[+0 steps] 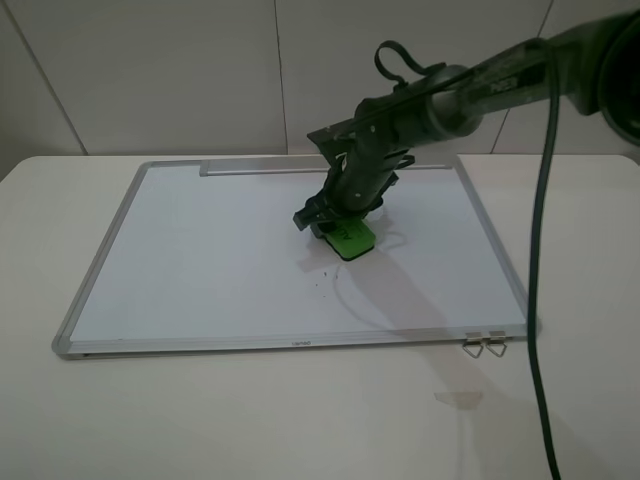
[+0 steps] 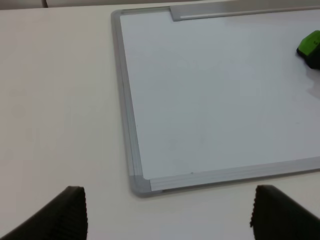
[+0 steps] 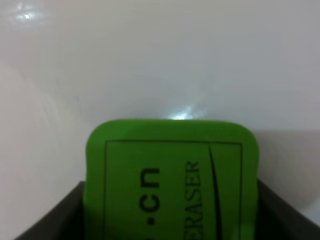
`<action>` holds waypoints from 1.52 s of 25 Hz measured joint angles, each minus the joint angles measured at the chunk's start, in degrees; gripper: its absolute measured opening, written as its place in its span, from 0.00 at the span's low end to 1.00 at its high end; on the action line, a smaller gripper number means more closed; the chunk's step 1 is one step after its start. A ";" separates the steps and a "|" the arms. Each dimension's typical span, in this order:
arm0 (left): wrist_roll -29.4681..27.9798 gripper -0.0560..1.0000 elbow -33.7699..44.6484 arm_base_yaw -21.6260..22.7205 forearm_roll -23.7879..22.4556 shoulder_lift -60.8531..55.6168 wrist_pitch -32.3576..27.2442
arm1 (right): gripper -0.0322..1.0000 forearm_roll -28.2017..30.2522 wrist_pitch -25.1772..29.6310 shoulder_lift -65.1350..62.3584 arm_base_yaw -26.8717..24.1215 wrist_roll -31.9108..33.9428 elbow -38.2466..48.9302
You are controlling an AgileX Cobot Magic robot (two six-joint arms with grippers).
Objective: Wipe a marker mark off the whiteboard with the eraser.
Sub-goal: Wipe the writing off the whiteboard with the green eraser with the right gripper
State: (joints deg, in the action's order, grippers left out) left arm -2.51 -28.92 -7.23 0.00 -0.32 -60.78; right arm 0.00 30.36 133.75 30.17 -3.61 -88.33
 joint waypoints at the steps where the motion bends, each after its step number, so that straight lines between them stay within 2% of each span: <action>1: 0.00 0.70 0.00 0.00 0.00 0.00 0.00 | 0.61 0.00 0.00 0.00 0.75 0.01 0.00; 9: 0.00 0.70 0.00 0.00 0.00 0.00 0.00 | 0.61 0.00 -0.39 0.08 9.16 -0.05 0.00; 17: 0.00 0.70 0.00 0.00 0.00 0.00 0.00 | 0.61 0.00 -0.45 0.08 9.25 0.00 0.16; 22: 0.00 0.70 0.00 0.00 0.00 0.00 0.00 | 0.61 0.00 -3.67 -0.40 9.25 0.00 2.69; 33: 0.00 0.70 0.00 0.00 0.00 0.00 0.00 | 0.61 0.35 -3.39 -1.12 9.25 0.16 4.00; 38: 0.00 0.70 0.00 0.00 0.00 0.00 0.00 | 0.61 0.51 -0.15 -2.39 9.25 -0.13 4.75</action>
State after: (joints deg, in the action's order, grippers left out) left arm -2.51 -28.92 -7.23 0.00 -0.32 -60.78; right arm 0.51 30.21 131.35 39.42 -3.75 -83.58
